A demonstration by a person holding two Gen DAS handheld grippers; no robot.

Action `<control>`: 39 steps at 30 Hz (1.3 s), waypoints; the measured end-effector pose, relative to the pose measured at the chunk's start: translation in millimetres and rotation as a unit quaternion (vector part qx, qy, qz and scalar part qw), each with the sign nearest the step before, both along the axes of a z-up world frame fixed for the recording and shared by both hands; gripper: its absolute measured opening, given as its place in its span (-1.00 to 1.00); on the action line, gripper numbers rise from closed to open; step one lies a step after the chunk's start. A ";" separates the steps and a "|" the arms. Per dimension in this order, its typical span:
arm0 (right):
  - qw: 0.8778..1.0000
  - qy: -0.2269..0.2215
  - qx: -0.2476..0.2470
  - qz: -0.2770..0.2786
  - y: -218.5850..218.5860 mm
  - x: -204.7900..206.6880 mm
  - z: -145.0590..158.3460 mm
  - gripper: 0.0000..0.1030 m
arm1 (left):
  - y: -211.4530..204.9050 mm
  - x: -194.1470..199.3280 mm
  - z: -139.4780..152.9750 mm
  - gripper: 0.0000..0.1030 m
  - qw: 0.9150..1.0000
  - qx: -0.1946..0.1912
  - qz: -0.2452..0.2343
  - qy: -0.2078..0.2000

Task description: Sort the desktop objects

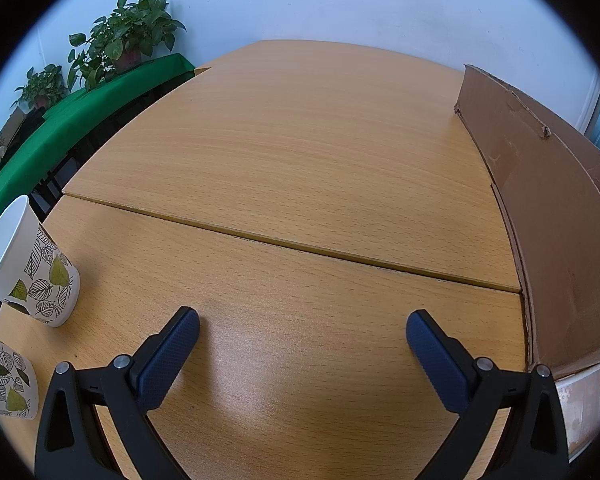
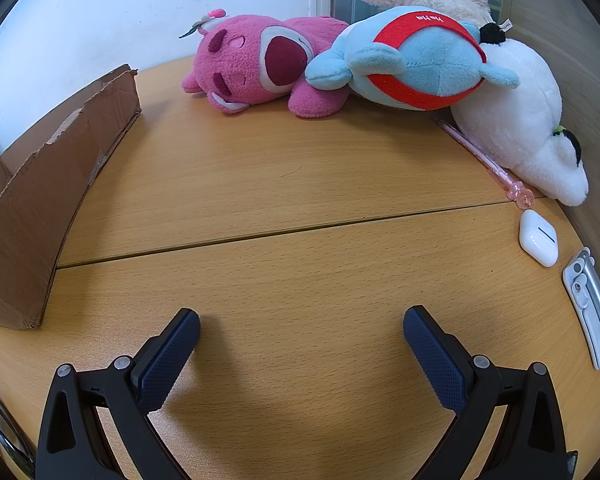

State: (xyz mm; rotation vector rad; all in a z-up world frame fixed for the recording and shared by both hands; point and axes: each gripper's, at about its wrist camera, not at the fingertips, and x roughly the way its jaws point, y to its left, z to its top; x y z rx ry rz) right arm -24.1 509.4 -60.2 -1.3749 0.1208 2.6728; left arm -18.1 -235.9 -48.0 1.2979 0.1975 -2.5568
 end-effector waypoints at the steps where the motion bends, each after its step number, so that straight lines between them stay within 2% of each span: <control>1: 1.000 0.000 0.000 0.000 0.1 -0.1 0.0 1.00 | 0.1 0.3 0.0 1.00 1.000 0.000 0.000 0.000; 35: 1.000 0.000 0.000 0.001 0.3 0.0 0.1 1.00 | 0.2 -0.3 0.4 1.00 1.000 0.000 0.000 0.000; 39: 0.999 0.000 0.000 -0.034 -1.5 -4.2 0.6 1.00 | 0.1 -0.4 0.4 1.00 1.000 0.000 0.000 0.000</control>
